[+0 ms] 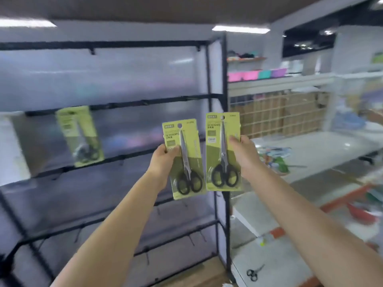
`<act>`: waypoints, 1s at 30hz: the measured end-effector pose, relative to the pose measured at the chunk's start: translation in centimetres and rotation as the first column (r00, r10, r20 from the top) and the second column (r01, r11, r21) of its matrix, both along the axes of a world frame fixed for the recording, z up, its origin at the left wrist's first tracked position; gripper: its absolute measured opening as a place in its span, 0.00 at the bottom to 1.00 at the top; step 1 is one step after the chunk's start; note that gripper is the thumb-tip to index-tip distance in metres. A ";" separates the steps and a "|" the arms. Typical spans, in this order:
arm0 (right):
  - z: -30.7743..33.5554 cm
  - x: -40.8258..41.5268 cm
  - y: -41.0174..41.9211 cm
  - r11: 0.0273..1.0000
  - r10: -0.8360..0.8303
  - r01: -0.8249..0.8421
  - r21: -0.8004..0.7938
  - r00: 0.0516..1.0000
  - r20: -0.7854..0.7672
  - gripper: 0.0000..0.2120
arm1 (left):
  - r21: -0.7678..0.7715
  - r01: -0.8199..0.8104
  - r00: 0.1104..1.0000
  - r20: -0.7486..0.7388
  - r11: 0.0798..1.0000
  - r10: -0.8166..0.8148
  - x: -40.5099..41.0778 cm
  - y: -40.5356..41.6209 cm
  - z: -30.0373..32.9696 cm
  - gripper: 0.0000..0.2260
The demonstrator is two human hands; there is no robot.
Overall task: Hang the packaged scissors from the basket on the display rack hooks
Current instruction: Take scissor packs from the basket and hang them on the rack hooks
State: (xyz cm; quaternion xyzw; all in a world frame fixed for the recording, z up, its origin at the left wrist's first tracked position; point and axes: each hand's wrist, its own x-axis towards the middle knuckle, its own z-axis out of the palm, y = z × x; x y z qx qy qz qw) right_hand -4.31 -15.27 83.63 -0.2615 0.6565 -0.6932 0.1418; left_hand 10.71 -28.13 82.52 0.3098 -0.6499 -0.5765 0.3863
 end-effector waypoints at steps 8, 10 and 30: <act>0.1 12.4 -8.2 0.956 0.293 -0.293 0.013 0.956 -0.012 0.07 | 0.082 -0.308 0.951 -0.010 0.948 0.309 15.9 -4.2 -1.2 0.07; -1.7 14.7 -10.0 0.945 0.323 -0.321 0.052 0.946 -0.016 0.09 | 0.122 -0.370 0.927 -0.006 0.921 0.374 18.9 -5.3 -2.6 0.03; 2.0 25.2 -28.7 0.935 0.355 -0.352 0.052 0.916 -0.184 0.10 | 0.039 -0.453 0.890 -0.043 0.891 0.455 28.2 -20.9 -2.5 0.07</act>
